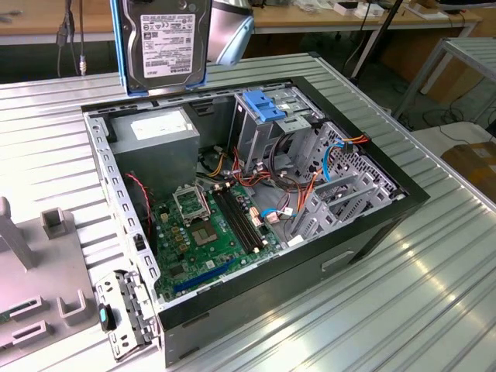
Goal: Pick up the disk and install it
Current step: 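Pick up the disk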
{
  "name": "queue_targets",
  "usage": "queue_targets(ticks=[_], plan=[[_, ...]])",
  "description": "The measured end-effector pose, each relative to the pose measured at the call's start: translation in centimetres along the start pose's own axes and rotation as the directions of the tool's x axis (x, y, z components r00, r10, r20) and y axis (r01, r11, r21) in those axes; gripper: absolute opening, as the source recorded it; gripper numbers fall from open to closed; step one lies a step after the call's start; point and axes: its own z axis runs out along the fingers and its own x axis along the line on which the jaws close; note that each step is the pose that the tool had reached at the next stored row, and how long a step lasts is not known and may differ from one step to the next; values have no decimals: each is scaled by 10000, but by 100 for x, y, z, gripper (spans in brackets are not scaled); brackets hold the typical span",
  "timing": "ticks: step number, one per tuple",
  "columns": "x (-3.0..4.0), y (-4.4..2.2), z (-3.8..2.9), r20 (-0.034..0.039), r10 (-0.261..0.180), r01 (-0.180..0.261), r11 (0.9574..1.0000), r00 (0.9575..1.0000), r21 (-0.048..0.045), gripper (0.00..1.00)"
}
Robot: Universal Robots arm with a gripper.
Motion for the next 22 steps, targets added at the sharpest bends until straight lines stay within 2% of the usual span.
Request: queue_targets(ticks=[1,3,6,9,11,12,13,22], plan=[[-1,-51,0,0,0,0,10000,10000,0,37],[-6,-195,1,0,-1,1,10000,10000,0,37],[-10,-346,2,0,0,0,10000,10000,-1,37],[-13,-436,2,0,0,0,10000,10000,0,37],[-16,-557,3,0,0,0,10000,10000,0,37],[-17,-593,3,0,0,0,10000,10000,-1,37],[-17,-614,3,0,-1,1,10000,10000,0,37],[-18,-614,3,-1,53,-53,10000,10000,-1,37]])
